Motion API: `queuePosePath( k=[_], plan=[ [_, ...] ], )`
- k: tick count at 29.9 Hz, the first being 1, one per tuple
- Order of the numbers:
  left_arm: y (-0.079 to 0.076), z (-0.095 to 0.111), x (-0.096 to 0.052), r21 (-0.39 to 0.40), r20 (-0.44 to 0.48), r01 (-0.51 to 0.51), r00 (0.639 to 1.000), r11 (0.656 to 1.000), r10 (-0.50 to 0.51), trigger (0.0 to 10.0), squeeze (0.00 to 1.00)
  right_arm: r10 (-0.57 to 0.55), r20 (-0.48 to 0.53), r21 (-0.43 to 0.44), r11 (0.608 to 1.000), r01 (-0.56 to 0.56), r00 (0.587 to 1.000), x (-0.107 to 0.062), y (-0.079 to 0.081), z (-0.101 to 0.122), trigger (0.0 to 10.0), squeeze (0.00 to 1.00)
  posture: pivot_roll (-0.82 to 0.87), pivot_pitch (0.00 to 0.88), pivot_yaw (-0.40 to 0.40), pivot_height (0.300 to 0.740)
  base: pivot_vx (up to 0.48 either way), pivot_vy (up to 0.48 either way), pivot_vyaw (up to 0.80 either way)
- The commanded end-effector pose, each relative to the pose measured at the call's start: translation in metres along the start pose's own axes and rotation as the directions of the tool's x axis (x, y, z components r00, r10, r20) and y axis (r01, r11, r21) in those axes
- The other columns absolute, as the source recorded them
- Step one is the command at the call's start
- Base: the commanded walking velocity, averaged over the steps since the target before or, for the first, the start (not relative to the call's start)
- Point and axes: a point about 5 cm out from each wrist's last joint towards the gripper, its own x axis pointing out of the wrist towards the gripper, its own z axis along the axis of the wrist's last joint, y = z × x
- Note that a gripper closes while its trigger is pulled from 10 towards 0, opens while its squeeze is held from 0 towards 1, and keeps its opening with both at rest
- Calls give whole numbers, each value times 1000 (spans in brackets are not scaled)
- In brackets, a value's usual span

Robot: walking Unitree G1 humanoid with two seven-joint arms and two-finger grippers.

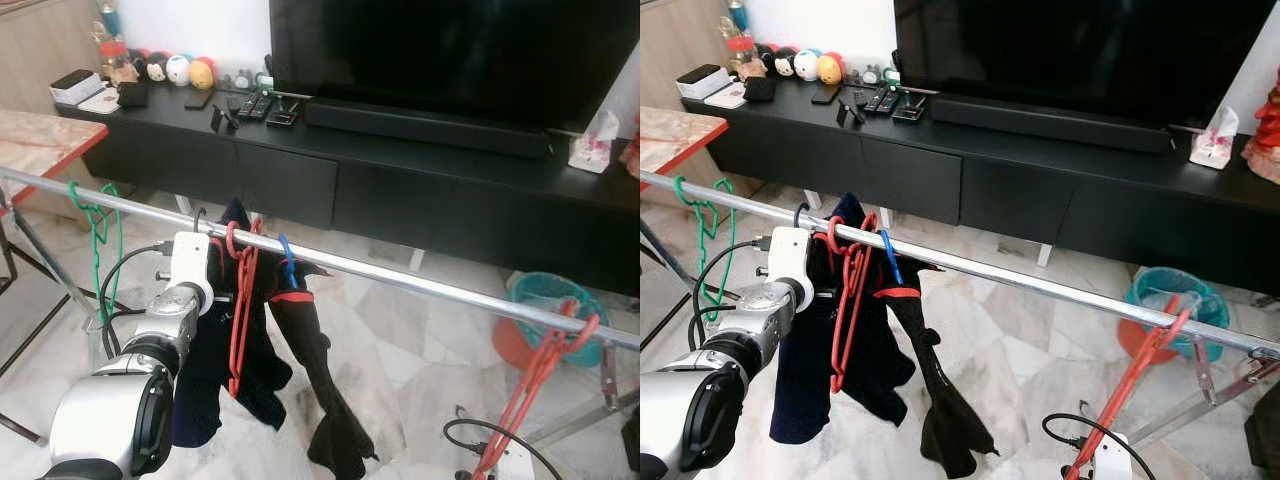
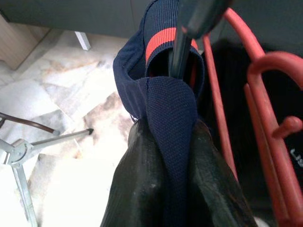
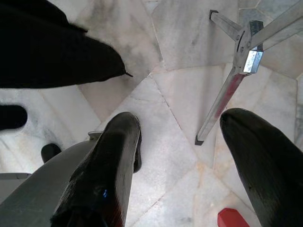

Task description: Hang hanger

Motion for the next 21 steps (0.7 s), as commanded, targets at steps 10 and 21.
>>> queuePosePath(
  k=[10, 21],
  plan=[
    [5, -48, -12, 33, -102, -12, 995, 999, 15, 10000, 0, 20, 18, -4, 1000, -20, 1000, 1, 5, 7, 10000, 0, -117, 0, -31, 740, 0, 0, 0],
    [27, -53, -18, 25, -52, -88, 995, 996, 89, 10000, 1000, 38, 24, 1, 999, -38, 999, 3, 13, 10, 10000, 0, -65, 0, -24, 740, 0, 0, 0]
  ],
)
